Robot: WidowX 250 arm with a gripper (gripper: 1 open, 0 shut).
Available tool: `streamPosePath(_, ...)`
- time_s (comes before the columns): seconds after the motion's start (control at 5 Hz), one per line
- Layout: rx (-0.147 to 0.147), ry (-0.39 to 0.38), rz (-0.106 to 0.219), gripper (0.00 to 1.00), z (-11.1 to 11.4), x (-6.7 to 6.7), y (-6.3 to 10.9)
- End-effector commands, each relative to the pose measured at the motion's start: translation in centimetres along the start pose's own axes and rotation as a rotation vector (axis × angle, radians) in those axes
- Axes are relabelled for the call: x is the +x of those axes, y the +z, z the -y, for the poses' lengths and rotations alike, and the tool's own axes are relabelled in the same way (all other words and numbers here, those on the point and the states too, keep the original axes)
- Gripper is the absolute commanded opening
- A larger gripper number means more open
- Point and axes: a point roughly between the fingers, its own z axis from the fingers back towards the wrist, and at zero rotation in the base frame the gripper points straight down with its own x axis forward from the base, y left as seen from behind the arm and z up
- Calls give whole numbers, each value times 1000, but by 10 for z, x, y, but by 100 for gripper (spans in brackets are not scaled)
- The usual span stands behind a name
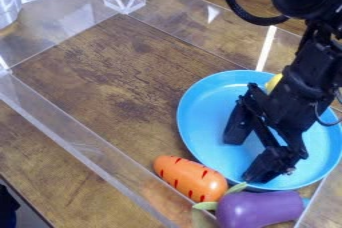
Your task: Remove the carrot from the blue tray and put it on the table
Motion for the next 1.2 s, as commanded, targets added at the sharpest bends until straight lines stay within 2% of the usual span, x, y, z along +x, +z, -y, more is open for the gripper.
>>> streamPosePath(0.0, 12, -11, 47, 100, 2, 8, 6)
streamPosePath(1.0, 11, -74, 85, 100, 7, 23, -2)
